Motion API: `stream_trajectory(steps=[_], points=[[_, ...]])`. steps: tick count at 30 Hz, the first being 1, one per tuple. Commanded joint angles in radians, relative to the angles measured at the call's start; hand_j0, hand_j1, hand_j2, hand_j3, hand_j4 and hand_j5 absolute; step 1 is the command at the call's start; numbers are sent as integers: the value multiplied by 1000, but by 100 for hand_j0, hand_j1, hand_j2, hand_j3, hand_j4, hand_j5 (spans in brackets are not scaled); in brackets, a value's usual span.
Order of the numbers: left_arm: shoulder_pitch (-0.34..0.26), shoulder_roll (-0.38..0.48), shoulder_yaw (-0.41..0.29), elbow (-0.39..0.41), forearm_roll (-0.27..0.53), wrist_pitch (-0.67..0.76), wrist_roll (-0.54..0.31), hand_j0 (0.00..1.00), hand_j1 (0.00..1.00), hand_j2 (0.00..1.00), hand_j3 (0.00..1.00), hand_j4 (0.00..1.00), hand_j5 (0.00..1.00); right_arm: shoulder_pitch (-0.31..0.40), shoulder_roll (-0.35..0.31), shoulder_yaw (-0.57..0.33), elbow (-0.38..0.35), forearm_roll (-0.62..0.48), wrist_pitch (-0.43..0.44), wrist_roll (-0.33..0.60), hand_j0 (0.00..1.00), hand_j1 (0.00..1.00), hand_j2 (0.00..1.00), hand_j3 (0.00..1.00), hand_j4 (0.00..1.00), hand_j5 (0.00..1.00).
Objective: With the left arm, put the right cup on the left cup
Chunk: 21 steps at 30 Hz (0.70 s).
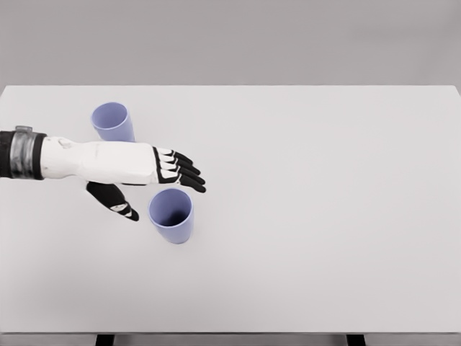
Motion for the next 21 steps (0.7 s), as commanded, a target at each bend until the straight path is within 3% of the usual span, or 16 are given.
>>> stream_trajectory(steps=[1,5,16,21], points=[[0,-17,-3,12,-3,3,3,100,100,100,100,100,100,0,0,0,0,1,0,0,100,100,100,100,100,100],[21,-26,-11,61,-26,3,27,100,100,100,100,100,100,0,0,0,0,1,0,0,100,100,100,100,100,100],[35,-23,0,67,-29,3,41,100,100,100,100,100,100,0,0,0,1,1,0,0,100,100,100,100,100,100],[35,-47,-2,149,-46,3,41,100,100,100,100,100,100,0,0,0,0,1,0,0,100,100,100,100,100,100]])
